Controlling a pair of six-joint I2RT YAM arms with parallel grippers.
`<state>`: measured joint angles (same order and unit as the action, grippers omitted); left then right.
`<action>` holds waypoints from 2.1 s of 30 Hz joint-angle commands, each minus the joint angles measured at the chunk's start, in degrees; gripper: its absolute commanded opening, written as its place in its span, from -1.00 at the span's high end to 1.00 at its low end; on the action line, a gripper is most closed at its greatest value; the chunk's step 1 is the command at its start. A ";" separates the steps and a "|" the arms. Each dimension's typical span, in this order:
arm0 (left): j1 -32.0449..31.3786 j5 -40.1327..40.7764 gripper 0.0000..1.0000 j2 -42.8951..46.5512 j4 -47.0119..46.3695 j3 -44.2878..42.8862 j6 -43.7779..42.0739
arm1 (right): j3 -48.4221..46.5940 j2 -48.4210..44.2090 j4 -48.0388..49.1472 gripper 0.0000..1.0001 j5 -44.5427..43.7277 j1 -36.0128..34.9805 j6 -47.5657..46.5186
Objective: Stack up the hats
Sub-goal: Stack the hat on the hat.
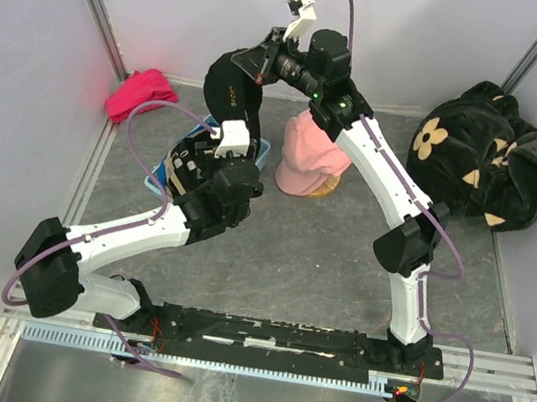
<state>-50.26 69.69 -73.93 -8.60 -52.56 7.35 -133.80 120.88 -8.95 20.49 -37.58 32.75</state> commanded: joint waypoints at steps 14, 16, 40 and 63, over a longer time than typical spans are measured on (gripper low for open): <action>-0.27 2.56 -0.71 -5.77 -3.10 -3.67 7.04 | 3.11 -2.66 8.64 0.97 1.04 0.09 3.02; -0.31 4.27 -0.74 -7.36 -5.03 -4.33 6.02 | 3.40 -2.75 8.70 0.97 1.12 -0.02 3.05; 0.66 19.86 -0.68 -18.56 -15.13 -3.97 -1.11 | 24.03 -11.60 24.53 0.97 5.71 6.11 11.64; 0.89 16.82 -0.86 -17.82 -36.70 1.74 -13.45 | 29.04 -10.54 34.61 0.97 10.51 11.54 19.40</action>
<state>-49.58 86.50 -95.33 -49.54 -50.59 -13.41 -103.26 112.03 19.94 29.50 -25.87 51.16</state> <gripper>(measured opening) 0.912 0.026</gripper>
